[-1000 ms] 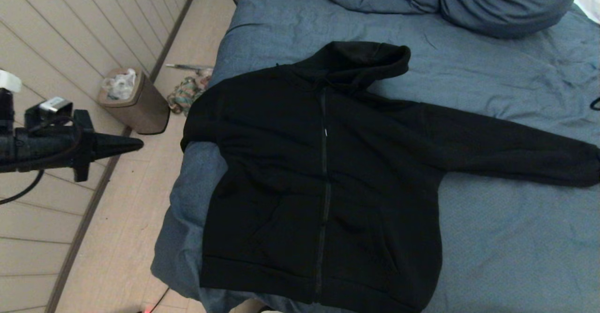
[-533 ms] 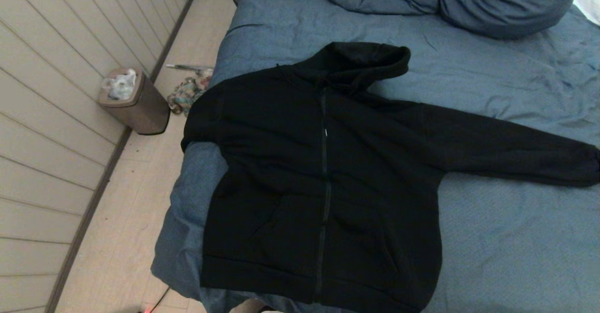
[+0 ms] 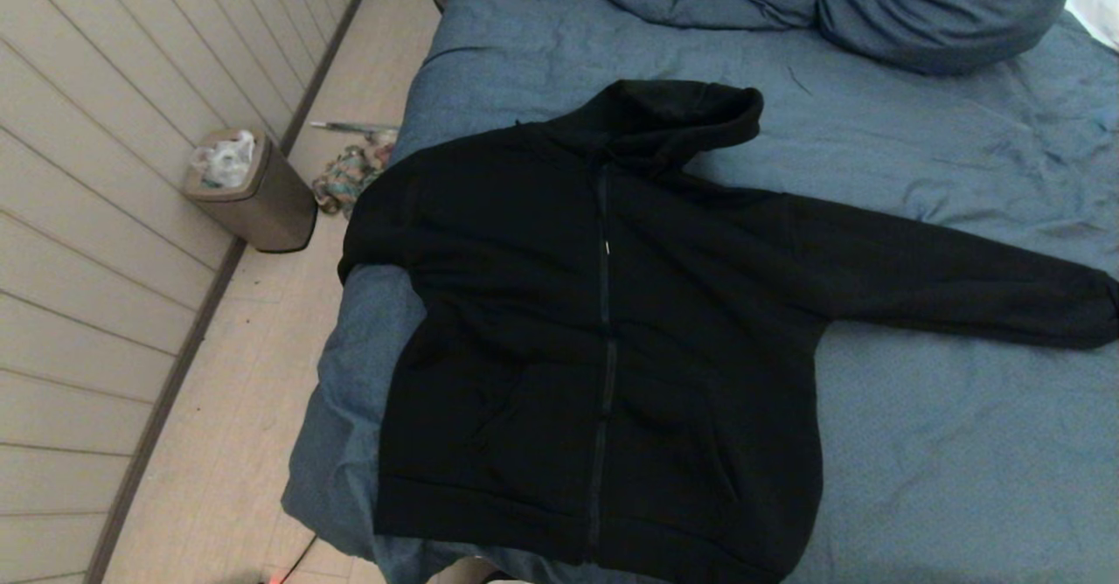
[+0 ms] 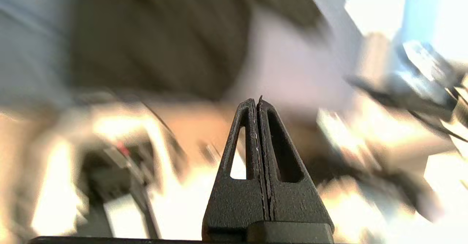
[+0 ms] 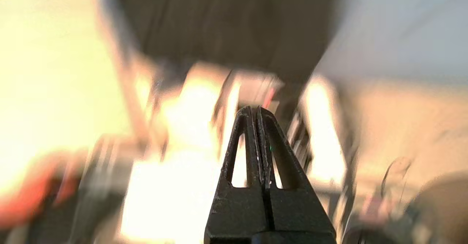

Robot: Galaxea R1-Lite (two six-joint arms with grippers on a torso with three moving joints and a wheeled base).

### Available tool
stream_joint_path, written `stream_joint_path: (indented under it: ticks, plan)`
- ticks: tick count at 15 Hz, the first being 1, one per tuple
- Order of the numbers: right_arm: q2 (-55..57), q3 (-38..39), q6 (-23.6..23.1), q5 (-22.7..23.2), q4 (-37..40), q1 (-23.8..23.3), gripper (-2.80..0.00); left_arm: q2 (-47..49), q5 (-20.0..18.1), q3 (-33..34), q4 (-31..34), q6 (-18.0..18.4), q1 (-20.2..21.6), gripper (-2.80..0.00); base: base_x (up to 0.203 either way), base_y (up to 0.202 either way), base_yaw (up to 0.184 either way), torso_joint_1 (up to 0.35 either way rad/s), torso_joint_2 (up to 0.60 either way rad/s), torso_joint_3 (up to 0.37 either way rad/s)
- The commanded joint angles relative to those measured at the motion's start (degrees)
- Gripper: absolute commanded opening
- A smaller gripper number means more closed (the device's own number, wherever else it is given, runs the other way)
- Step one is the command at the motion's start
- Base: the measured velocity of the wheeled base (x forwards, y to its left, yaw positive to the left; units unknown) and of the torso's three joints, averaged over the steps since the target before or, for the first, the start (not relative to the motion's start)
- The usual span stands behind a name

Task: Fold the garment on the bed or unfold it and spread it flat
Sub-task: Fold the black sweatshirt

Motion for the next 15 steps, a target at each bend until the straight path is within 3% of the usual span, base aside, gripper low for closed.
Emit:
stream_joint_path:
  ticks: [1, 2, 4, 8, 10, 12, 13, 14, 15]
  plan:
    - [-6.44, -0.78, 0.25, 0.2, 8.76, 9.32, -2.8, -3.91, 0.5, -1.71, 5.53, -0.79, -11.63, -2.8, 0.0, 0.0, 0.0, 0.0, 0.0, 0.0]
    - [-11.12, 0.11, 0.91, -0.44, 10.1, 12.72, -2.8, -8.49, 3.72, -0.59, 6.79, -1.13, -15.32, -2.8, 0.0, 0.0, 0.0, 0.0, 0.0, 0.0]
    - [-20.44, 6.75, 1.91, -6.34, 8.13, 14.39, -2.8, -15.78, 12.82, 8.23, 5.92, 0.73, -16.31, -2.8, 0.0, 0.0, 0.0, 0.0, 0.0, 0.0]
    - [-36.0, 33.23, 1.67, -20.49, -13.58, 13.62, -2.8, -27.78, 27.27, 36.06, -5.52, 8.09, -13.52, -2.8, 0.0, 0.0, 0.0, 0.0, 0.0, 0.0]
    - [-42.8, 46.29, -0.88, -27.56, -29.66, 13.37, -2.8, -35.67, 39.14, 50.19, -18.24, 15.08, -12.34, -2.8, 0.0, 0.0, 0.0, 0.0, 0.0, 0.0]
    - [-46.88, 59.03, -6.23, -34.74, -48.4, 13.25, -2.8, -38.68, 50.93, 64.18, -39.69, 22.06, -11.73, -2.8, 0.0, 0.0, 0.0, 0.0, 0.0, 0.0]
    - [-47.78, 65.11, -8.01, -37.19, -58.54, 13.22, -2.8, -39.43, 53.8, 69.27, -51.71, 25.27, -11.53, -2.8, 0.0, 0.0, 0.0, 0.0, 0.0, 0.0]
    - [-48.39, 69.19, -8.91, -38.1, -67.26, 13.22, -2.8, -39.87, 54.81, 71.81, -58.64, 26.91, -11.41, -2.8, 0.0, 0.0, 0.0, 0.0, 0.0, 0.0]
    - [-48.81, 71.28, -8.6, -37.88, -72.1, 13.21, -2.8, -40.26, 54.52, 72.59, -61.5, 28.11, -11.31, -2.8, 0.0, 0.0, 0.0, 0.0, 0.0, 0.0]
